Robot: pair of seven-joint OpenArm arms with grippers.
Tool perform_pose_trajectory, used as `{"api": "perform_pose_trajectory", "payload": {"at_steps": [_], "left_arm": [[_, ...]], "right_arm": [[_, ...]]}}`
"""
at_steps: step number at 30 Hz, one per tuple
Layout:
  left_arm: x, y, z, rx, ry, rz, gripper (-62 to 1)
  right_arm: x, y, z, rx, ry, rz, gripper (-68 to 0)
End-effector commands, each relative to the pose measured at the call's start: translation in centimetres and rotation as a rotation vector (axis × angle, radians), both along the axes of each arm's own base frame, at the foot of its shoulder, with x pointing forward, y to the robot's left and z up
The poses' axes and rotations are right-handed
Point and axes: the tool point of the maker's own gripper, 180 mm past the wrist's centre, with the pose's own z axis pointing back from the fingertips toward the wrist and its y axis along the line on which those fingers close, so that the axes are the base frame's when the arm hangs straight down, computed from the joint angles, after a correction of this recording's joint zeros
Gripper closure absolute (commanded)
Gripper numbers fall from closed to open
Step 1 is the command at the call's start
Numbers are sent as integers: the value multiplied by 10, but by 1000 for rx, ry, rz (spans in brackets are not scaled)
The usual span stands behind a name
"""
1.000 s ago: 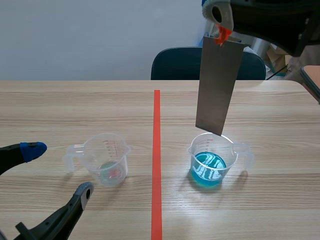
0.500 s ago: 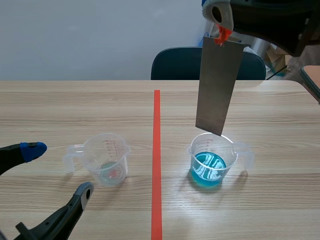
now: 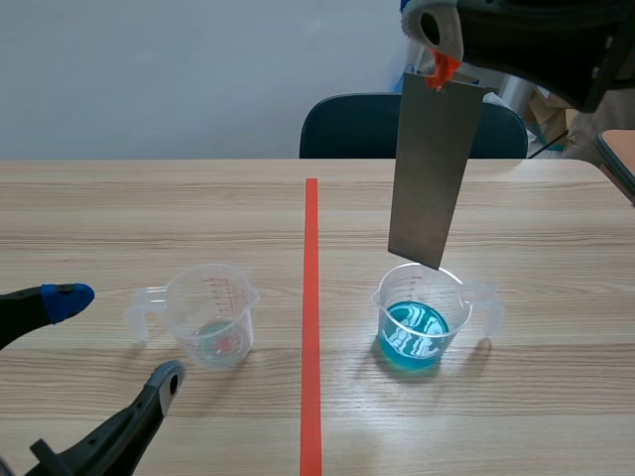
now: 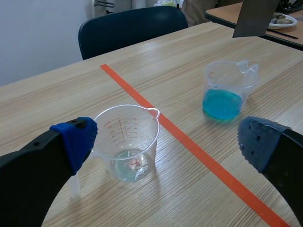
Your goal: Do the redox reaction experiment
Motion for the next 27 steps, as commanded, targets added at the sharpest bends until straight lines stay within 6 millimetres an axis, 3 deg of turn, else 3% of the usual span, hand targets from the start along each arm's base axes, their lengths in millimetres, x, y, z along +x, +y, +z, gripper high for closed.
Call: {"api": "perform_pose_trajectory", "payload": {"at_steps": [1,8,11,19,27], "left_arm": [[2,-4,7,-21,-23,-3,-505],[26,-18,-3,19,1,-34,-159],[39,-30,-6,13,-16,-53,-61],[73,-70,-14,-15,-15,-97,-38],[91,-110,-15,-23,-13,-154,-38]], "right_arm": [[-3,2,8,9,-20,18,-6],[-3,2,8,9,-20,18,-6],[-3,2,8,9,-19,18,-6],[-3,2,8,10,-19,18,-6],[-3,2,8,9,-20,18,-6]]}}
